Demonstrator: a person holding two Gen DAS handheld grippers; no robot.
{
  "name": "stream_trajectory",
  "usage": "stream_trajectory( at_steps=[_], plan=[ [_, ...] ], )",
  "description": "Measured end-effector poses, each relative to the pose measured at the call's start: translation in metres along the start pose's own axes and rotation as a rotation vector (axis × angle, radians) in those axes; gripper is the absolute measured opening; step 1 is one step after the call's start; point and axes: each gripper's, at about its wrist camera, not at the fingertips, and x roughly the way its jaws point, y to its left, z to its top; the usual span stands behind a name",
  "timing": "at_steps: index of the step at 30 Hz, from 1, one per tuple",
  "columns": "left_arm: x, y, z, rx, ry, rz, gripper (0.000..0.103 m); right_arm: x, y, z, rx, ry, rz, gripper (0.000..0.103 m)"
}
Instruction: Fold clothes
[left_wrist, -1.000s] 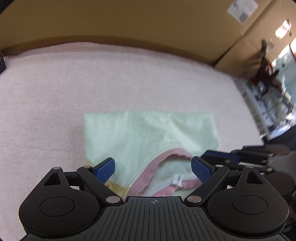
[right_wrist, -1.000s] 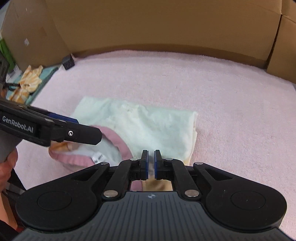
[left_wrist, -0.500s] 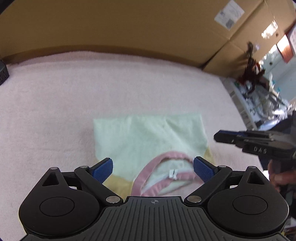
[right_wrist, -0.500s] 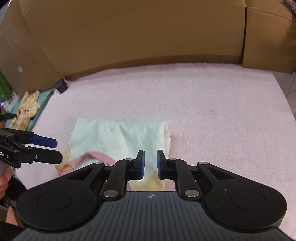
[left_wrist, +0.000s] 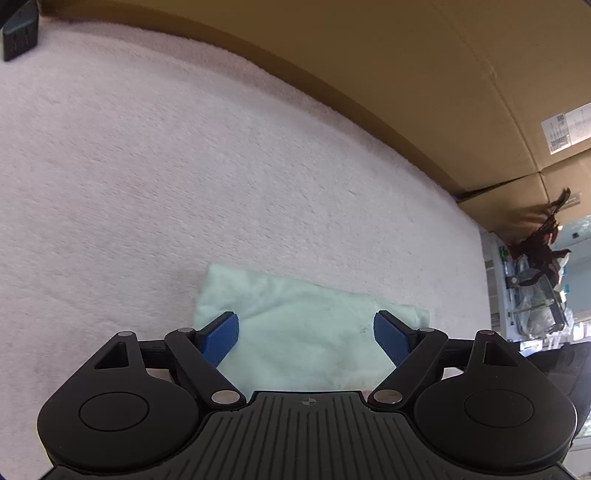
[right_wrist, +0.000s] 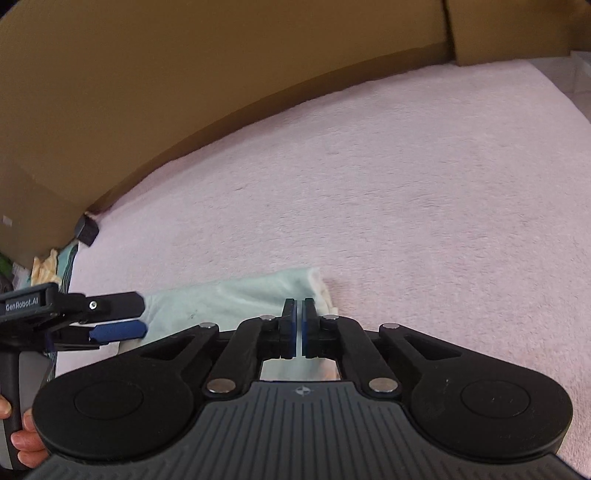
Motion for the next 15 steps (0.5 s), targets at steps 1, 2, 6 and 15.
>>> stream_trajectory(
  at_steps=[1, 2, 6, 15],
  plan=[
    [-0.009, -0.003, 0.001, 0.018, -0.023, 0.031, 0.092, -0.005, 0.004, 0.001, -0.022, -0.020, -0.020, 0.005],
    [-0.017, -0.005, 0.003, 0.023, -0.047, 0.039, 0.094, -0.010, 0.008, 0.002, -0.044, -0.039, -0.040, 0.012],
    [-0.029, -0.012, 0.015, -0.043, -0.066, -0.071, 0.103, -0.019, 0.028, 0.009, -0.073, -0.068, -0.002, 0.014],
    [0.033, -0.007, 0.018, -0.184, 0.086, -0.169, 0.103, 0.039, 0.063, 0.005, -0.090, 0.076, 0.130, 0.027]
  ],
)
